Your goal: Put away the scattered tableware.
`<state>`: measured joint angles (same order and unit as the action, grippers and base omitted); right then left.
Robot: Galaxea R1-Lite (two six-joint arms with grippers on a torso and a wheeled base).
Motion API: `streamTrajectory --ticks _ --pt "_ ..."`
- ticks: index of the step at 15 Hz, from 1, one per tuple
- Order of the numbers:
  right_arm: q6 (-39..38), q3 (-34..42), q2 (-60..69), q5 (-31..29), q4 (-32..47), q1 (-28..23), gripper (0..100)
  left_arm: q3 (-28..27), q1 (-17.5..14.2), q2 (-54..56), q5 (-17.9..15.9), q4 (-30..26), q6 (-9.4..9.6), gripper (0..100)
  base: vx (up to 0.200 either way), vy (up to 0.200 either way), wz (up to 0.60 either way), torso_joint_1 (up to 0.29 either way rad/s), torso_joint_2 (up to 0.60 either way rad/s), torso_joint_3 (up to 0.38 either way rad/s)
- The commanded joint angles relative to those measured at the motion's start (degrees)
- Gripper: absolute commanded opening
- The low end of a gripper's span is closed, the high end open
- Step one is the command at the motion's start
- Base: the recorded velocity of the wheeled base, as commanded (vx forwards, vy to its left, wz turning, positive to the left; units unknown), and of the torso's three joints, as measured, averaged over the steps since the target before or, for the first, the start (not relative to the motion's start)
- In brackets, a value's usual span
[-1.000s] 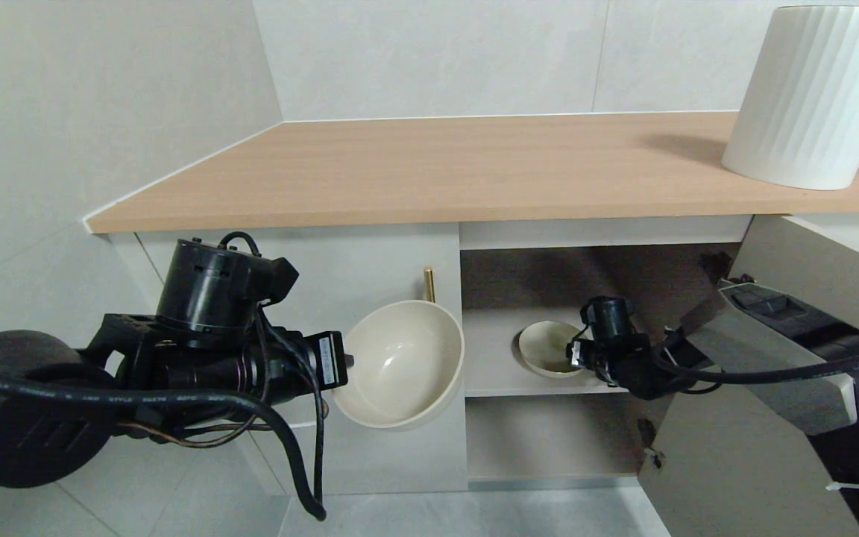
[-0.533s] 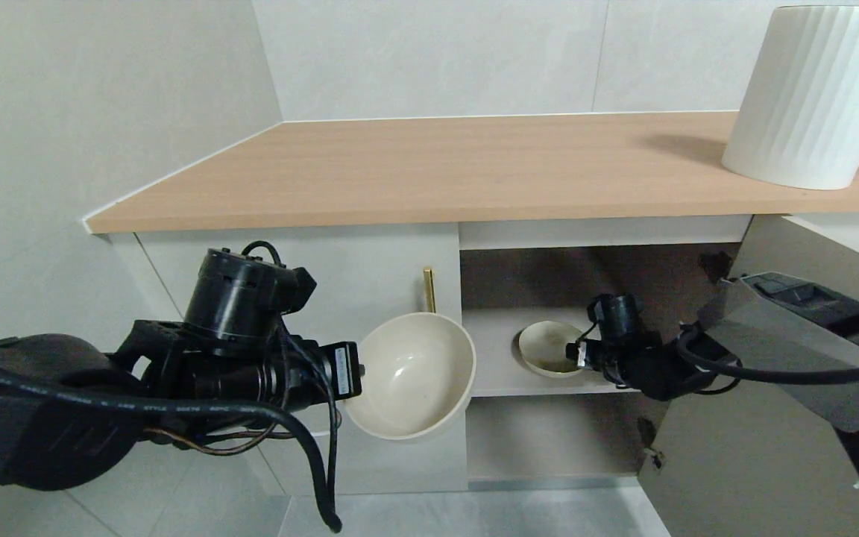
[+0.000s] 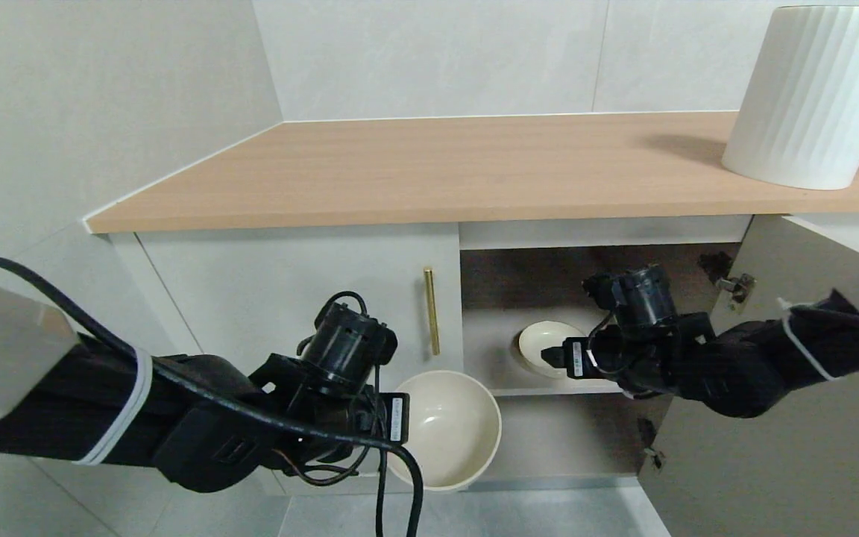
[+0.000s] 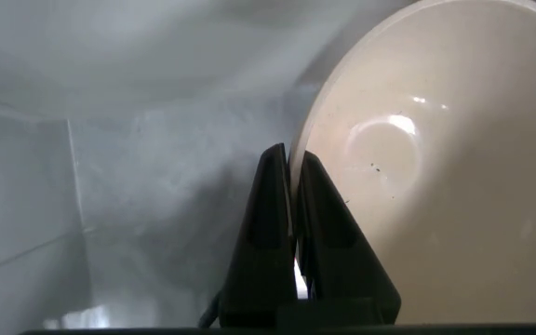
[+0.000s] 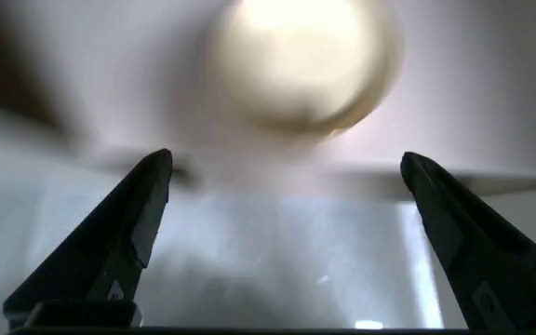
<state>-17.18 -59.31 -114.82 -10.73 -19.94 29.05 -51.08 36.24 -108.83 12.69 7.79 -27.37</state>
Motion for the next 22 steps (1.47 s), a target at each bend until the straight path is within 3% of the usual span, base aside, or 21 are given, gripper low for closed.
streamTrajectory --ticks 1,5,7,10,18,19,22 --pt "-0.05 3.67 12.08 4.84 6.58 5.49 100 0.01 1.90 -2.97 0.23 0.03 0.30 0 0.000 0.000 0.00 0.000 0.00 0.000" --pt "-0.31 4.02 16.12 9.23 15.81 12.43 100 0.01 3.92 -3.06 1.28 0.03 0.30 0 0.000 0.000 0.00 0.000 0.00 0.000" --pt "-0.40 4.29 13.13 9.85 15.99 14.46 100 0.10 4.54 -2.09 1.28 0.03 0.30 0 0.000 0.000 0.00 0.000 0.00 0.000" --pt "-1.37 3.67 6.54 9.76 15.64 15.33 100 0.63 5.68 0.37 1.28 0.03 0.30 0 0.000 0.000 0.00 0.000 0.00 0.000" --pt "-3.83 3.58 3.29 9.32 11.59 15.42 100 0.98 6.65 0.10 1.99 0.03 0.30 0 0.000 0.000 0.00 0.000 0.00 0.000" --pt "-3.83 3.58 3.20 9.32 11.59 15.42 0 1.07 6.74 0.10 2.08 0.03 0.30 0 0.000 0.000 0.00 0.000 0.00 0.000" --pt "-3.92 3.58 3.20 9.32 11.51 15.42 0 0.98 6.91 -0.07 1.99 0.03 0.30 0 0.000 0.000 0.00 0.000 0.00 0.000"
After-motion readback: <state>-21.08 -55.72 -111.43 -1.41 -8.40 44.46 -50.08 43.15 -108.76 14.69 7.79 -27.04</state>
